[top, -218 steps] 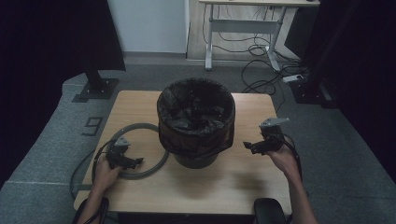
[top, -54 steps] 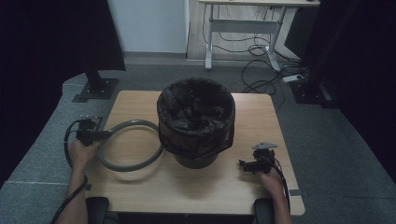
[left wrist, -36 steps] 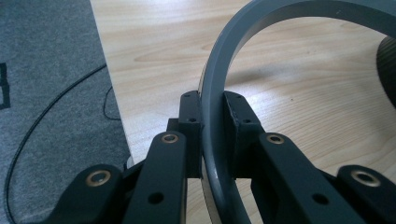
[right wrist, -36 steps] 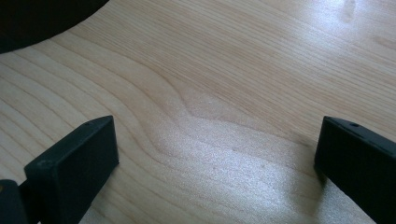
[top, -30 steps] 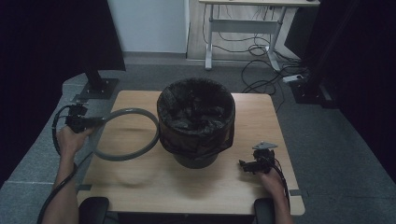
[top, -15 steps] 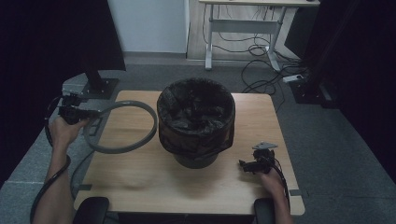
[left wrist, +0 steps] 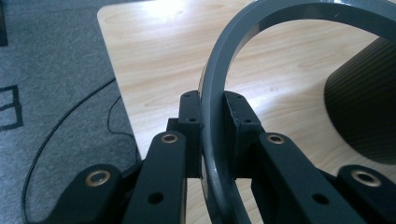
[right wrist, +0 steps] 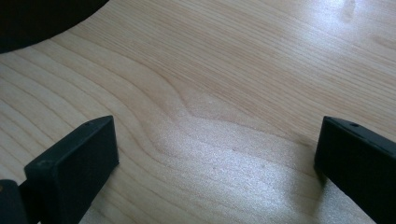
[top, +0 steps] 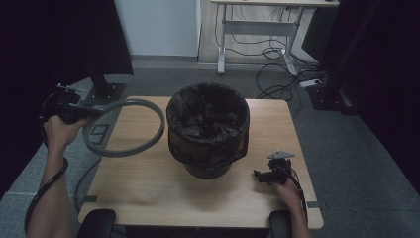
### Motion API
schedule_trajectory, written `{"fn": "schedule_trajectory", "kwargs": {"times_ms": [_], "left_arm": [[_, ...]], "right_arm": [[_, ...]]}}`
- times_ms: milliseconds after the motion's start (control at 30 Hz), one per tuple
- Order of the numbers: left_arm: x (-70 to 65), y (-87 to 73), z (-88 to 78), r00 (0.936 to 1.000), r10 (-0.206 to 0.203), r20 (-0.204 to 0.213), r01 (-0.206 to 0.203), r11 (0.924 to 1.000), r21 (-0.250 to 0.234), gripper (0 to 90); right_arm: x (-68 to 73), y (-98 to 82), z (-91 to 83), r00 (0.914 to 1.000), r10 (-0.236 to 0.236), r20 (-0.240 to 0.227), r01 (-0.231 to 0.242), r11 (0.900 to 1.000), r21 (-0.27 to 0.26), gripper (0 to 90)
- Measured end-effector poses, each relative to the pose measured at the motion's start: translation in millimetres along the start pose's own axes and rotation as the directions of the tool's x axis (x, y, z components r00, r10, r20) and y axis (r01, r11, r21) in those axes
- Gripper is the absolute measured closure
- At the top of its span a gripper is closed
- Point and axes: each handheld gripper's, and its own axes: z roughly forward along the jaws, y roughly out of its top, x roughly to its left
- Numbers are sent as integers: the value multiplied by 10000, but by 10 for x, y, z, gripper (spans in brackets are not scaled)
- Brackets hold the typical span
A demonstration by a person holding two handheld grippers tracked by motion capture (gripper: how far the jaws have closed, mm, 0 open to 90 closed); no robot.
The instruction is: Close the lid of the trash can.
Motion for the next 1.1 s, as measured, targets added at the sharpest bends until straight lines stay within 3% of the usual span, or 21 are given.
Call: {"fn": "schedule_trajectory", "kwargs": {"times_ms": [200,500,1100], "left_arm": [[-56,134,-145,9997,138,211,-133,9995,-274,780],[-103,297,-354,9996,175,201,-164,9984,-539,781],[-309,605,-578,9982,455,393,-416,9945,-962,781]], "right_arm": [[-1,0,0,10000,-17,2,17,10000,5,0],[-1,-1,0,10000,-10,-4,10,10000,-4,0],[-1,-1,1,10000,-9,-7,9,10000,-12,0]]}}
